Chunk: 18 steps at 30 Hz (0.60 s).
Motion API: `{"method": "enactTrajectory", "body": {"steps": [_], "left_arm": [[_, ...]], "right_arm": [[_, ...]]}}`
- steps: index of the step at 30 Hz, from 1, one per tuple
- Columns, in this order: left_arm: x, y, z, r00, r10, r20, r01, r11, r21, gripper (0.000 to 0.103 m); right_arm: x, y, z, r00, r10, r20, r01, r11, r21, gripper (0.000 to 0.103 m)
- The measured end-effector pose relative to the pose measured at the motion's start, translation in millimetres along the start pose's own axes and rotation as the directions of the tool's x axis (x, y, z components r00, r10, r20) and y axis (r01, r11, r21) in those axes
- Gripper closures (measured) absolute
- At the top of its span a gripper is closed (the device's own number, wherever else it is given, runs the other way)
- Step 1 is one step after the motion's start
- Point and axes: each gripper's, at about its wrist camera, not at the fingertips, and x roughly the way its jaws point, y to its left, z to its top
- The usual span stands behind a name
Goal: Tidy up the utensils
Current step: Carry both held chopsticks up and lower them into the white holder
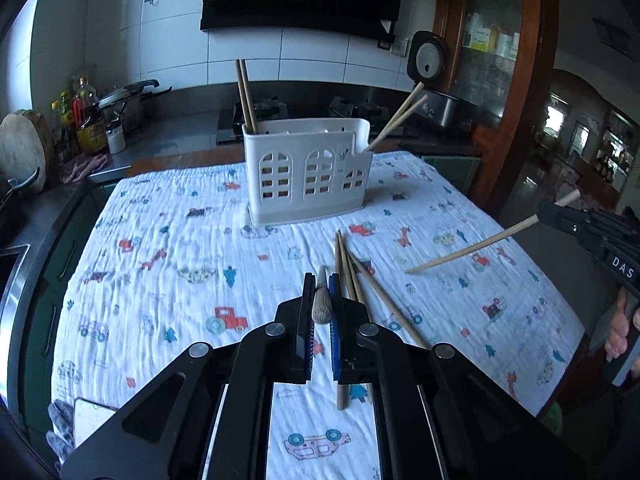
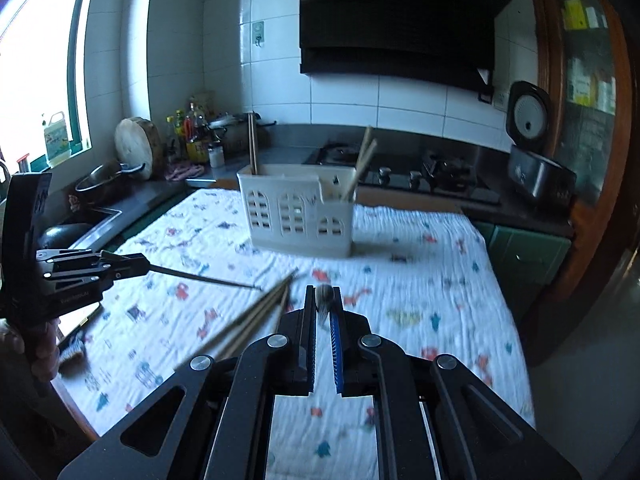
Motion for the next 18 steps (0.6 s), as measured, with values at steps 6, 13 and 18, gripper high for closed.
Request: {"method": "enactTrajectory", "body": {"steps": [6, 13, 18], "left_arm": [[0.8, 7.6, 41.7, 0.999, -0.034, 0.011, 0.034, 0.999, 0.000, 0.098], [-3.1, 14.5, 91.1, 0.998, -0.050, 0.040, 0.049, 0.999, 0.016, 0.098], [-13.3, 20.1, 141.2, 0.993, -0.049, 0.106, 0.047, 0.998, 0.029, 0.098]], "right_arm": [[12.3, -2.9, 58.8, 0.999, 0.039, -0.019, -0.040, 0.999, -0.030, 0.096], [22.9, -3.2, 121.5, 0.998, 0.054, -0.012, -0.054, 0.998, -0.042, 0.096], [33.4, -4.4, 166.8, 0.998, 0.048, 0.028, -0.047, 0.998, -0.043, 0.096]]}}
